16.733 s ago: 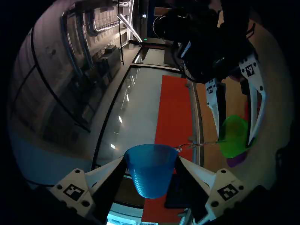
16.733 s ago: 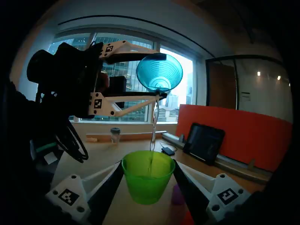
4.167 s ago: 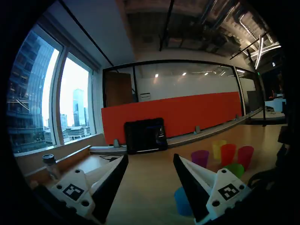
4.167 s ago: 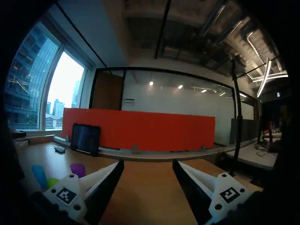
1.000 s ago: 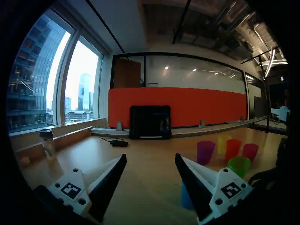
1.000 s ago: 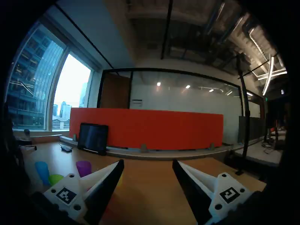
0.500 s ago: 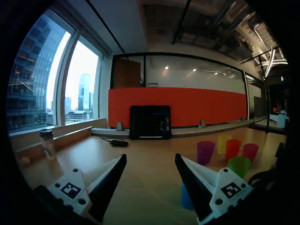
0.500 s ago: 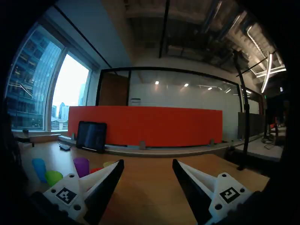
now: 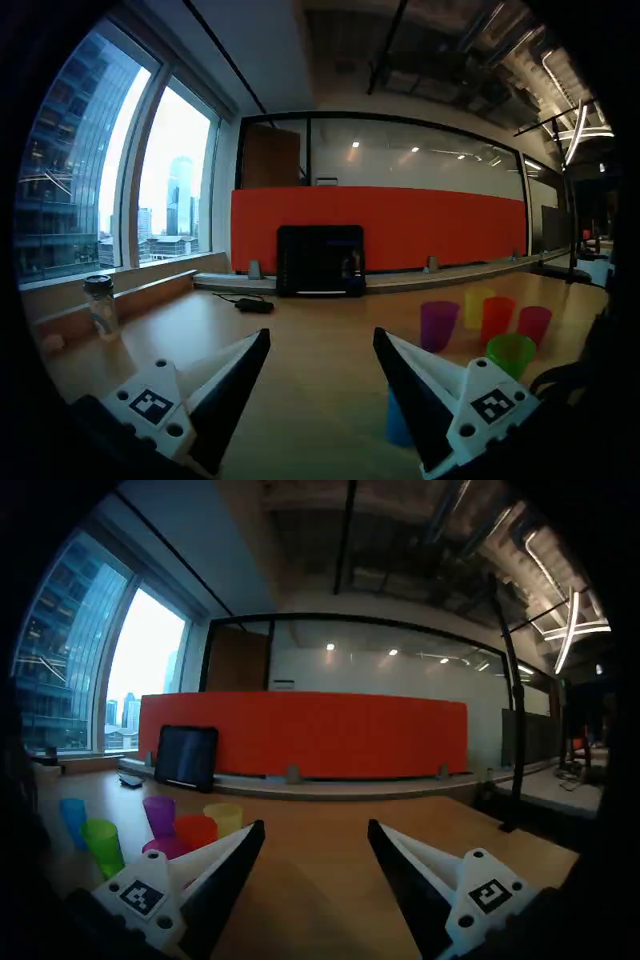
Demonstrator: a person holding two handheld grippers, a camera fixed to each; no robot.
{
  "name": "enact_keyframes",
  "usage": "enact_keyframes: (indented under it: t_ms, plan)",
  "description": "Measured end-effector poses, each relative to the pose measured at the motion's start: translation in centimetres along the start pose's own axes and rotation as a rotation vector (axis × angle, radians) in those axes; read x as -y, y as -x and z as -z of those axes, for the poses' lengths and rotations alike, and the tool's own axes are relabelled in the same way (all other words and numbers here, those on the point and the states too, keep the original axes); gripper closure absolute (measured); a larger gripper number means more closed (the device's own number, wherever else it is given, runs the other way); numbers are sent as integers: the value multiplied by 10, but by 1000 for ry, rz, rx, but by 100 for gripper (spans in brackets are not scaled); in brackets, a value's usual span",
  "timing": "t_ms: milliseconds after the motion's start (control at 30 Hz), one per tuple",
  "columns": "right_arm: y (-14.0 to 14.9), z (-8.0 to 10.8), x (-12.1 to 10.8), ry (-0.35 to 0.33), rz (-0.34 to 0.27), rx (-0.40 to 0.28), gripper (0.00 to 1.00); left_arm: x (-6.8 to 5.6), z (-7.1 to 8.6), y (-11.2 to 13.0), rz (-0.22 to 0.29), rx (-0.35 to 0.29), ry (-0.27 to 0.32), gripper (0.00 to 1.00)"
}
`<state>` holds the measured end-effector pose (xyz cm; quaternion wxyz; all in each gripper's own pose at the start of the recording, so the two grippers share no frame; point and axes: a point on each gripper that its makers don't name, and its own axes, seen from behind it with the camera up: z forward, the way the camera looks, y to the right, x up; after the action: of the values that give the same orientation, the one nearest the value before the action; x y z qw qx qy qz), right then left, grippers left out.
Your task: Pour water
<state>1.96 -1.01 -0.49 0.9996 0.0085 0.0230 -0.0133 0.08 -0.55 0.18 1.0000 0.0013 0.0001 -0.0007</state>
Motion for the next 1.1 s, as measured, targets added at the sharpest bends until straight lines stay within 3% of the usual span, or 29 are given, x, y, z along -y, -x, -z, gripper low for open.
enact_keyframes:
  t_ms: [1100]
  plan:
    - [18,-4,-5,8,-26,44,0,0,0,1,0,0,0,4]
